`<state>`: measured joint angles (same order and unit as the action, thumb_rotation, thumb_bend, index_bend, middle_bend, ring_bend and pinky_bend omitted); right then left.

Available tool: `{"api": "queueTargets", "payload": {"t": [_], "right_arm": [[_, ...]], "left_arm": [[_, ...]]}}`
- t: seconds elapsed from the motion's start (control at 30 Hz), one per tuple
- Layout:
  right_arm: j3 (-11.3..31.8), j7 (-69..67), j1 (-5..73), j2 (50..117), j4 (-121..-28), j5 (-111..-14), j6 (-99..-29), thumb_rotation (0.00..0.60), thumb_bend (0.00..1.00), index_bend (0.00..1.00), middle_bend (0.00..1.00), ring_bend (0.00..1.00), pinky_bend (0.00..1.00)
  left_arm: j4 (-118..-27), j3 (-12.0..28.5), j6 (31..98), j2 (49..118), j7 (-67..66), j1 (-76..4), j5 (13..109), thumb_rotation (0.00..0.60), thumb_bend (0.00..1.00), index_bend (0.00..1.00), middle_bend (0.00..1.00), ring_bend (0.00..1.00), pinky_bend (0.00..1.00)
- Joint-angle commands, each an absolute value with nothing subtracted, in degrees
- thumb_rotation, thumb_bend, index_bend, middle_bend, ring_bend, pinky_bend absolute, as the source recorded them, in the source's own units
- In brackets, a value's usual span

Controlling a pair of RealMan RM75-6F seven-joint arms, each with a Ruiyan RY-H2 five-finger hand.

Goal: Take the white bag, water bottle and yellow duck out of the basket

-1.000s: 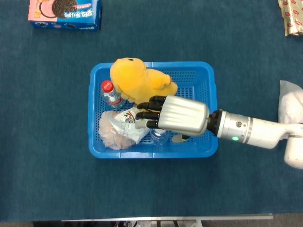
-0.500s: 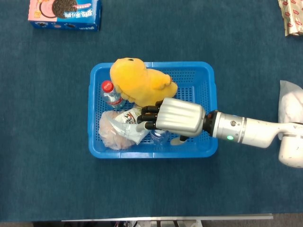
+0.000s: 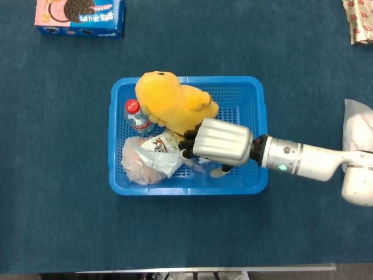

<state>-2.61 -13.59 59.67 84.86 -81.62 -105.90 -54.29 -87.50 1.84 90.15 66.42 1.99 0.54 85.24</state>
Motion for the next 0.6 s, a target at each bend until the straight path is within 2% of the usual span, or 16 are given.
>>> {"api": "queueTargets", "payload": {"t": [0.03,0.23,0.6], "right_arm": [[-2.67,-13.34,59.55,84.94,-81.56,-105.57,-54.37,0.600,0.00,0.58,0.52,0.46,0.67],[-2.60,-12.35,59.29,84.63,-81.96,-104.49,-54.20,0.600,0.00,0.66,0.58,0.53,0.75],[-2.24,-11.56,58.92,83.94,-82.69,-103.32,-54.61,0.600,0.01,0.69,0.60,0.56,0.85]], "left_arm": [[-87.48,1.84,90.12,66.45,1.96,0.59,85.22,0.600,0.17,0.49,0.34,0.25,0.46],[-87.31,1.91,90.08,66.58,2.00,0.62,85.20,0.600,0.17,0.49,0.34,0.25,0.46],[-87.20,1.96,89.94,66.78,1.87,0.68,85.14,0.600,0.17,0.49,0.34,0.25,0.46]]}}
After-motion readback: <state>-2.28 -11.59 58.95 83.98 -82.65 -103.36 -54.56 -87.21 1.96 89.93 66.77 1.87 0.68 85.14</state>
